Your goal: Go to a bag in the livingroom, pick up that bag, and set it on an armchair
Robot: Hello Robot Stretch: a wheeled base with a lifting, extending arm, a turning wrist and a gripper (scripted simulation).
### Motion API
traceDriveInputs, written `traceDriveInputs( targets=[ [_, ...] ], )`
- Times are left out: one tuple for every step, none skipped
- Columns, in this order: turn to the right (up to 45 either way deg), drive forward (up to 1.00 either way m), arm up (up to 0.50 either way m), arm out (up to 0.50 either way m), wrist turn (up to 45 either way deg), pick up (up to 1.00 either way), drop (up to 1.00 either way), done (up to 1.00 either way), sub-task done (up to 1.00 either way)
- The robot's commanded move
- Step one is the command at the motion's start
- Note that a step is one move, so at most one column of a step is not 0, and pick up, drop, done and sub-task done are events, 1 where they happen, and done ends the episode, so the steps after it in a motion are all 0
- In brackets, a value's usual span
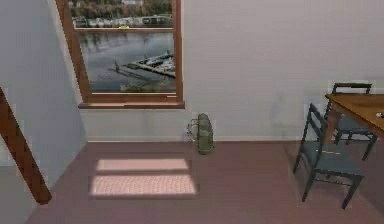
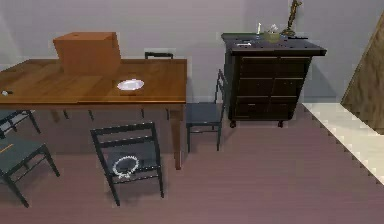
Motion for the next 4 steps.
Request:
traceDriveInputs(
  targets=[
    [0.0, 0.95, 0.00, 0.00, 0.0, 0.00, 0.00, 0.00, 0.00],
    [-45.0, 0.00, 0.00, 0.00, 0.0, 0.00, 0.00, 0.00, 0.00],
    [-33.0, 0.00, 0.00, 0.00, 0.0, 0.00, 0.00, 0.00, 0.00],
    [0.0, 0.00, 0.20, 0.00, 0.0, 0.00, 0.00, 0.00, 0.00]
  ],
)
